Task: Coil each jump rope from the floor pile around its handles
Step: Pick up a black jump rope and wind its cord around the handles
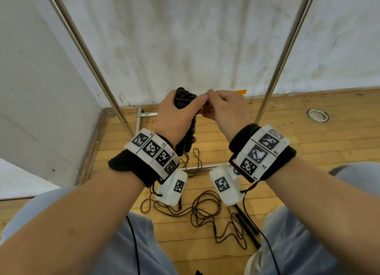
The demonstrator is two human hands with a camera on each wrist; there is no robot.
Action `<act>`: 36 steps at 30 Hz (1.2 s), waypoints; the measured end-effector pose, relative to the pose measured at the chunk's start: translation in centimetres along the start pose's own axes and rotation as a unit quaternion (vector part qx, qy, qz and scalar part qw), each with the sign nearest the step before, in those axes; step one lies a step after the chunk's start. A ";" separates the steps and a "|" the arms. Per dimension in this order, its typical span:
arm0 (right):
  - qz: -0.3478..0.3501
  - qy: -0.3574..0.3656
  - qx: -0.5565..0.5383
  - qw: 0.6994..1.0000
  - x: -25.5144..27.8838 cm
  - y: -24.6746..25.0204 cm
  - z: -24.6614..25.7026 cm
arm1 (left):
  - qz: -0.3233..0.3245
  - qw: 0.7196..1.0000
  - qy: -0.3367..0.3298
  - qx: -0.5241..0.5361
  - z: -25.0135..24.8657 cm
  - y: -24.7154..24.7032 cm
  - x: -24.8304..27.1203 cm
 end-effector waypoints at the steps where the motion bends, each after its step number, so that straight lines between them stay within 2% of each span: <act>1: 0.003 0.001 0.008 1.000 0.0 0.0 0.0 | -0.007 1.000 0.002 0.007 0.1 0.0 -0.1; 9: -0.015 -0.047 0.026 0.998 -0.8 1.2 -0.9 | 0.042 0.999 0.008 0.027 0.4 -0.2 -0.4; 18: -0.029 -0.048 0.062 0.997 -1.9 2.4 -1.3 | 0.095 0.995 0.027 0.024 1.0 0.0 -0.5; 21: -0.014 -0.040 0.050 0.998 -1.7 2.2 -1.3 | 0.100 0.993 0.047 0.048 1.2 0.2 -0.7; 26: 0.033 -0.026 -0.050 0.998 -0.7 1.1 -0.8 | 0.078 0.993 0.048 0.071 1.4 0.8 -0.7; 30: 0.065 -0.007 -0.080 0.995 -0.3 0.3 -0.2 | 0.050 0.995 0.038 0.074 1.2 1.0 -0.9; 33: 0.053 -0.006 -0.080 0.995 -0.1 0.3 -0.2 | 0.038 0.996 0.040 0.071 1.1 1.0 -0.9; 36: 0.020 -0.035 -0.071 0.997 -0.3 0.9 -0.4 | 0.041 0.995 0.052 0.076 1.1 0.8 -0.8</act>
Point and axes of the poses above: each hand's wrist, its own x-axis away from the middle knuckle, its own y-axis out of the back of the hand, z = x × y, the point moved 2 cm from there along -x, towards the middle knuckle, and after that the axes turned 7 degrees about z, right-handed, at the moved point
